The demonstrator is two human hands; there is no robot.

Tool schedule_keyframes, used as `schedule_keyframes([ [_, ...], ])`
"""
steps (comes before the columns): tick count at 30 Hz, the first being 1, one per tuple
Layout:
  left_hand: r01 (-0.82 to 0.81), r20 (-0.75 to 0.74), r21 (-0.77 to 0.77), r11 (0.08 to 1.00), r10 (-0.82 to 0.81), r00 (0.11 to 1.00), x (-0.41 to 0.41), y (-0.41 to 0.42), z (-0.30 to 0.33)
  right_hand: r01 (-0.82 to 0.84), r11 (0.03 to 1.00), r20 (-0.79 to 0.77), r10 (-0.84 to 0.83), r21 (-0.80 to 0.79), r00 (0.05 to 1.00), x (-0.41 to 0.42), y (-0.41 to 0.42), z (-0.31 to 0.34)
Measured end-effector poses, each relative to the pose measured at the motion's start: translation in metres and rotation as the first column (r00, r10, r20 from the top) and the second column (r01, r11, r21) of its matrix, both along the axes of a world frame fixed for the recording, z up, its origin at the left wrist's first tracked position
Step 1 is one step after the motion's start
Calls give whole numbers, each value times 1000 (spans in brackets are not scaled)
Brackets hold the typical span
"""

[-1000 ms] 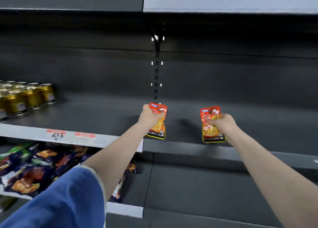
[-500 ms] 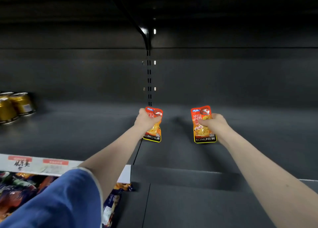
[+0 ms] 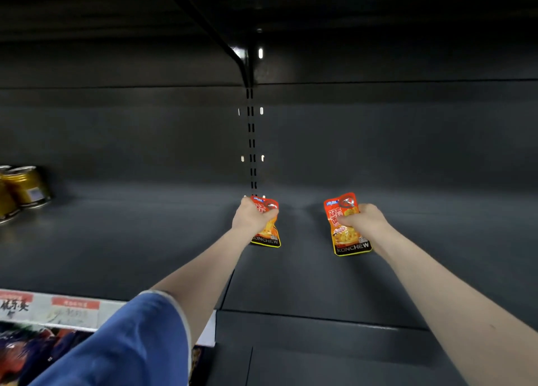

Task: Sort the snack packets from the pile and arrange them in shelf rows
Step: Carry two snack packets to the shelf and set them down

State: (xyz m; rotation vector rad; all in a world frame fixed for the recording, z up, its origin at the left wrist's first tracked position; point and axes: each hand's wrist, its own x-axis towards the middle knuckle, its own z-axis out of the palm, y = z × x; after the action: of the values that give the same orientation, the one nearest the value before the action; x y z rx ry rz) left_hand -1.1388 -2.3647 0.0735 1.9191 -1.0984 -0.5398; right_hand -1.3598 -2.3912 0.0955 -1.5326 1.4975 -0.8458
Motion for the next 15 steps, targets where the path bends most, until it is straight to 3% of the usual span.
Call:
schedule_keyframes([
  [7, -31, 211, 76, 997, 14, 977, -8, -16, -5, 4, 999, -83, -7, -34, 997, 0, -9, -8],
  [15, -173, 515, 119, 978, 88, 853, -9, -24, -13, 5, 998, -146, -15, -70, 989, 2, -23, -16],
])
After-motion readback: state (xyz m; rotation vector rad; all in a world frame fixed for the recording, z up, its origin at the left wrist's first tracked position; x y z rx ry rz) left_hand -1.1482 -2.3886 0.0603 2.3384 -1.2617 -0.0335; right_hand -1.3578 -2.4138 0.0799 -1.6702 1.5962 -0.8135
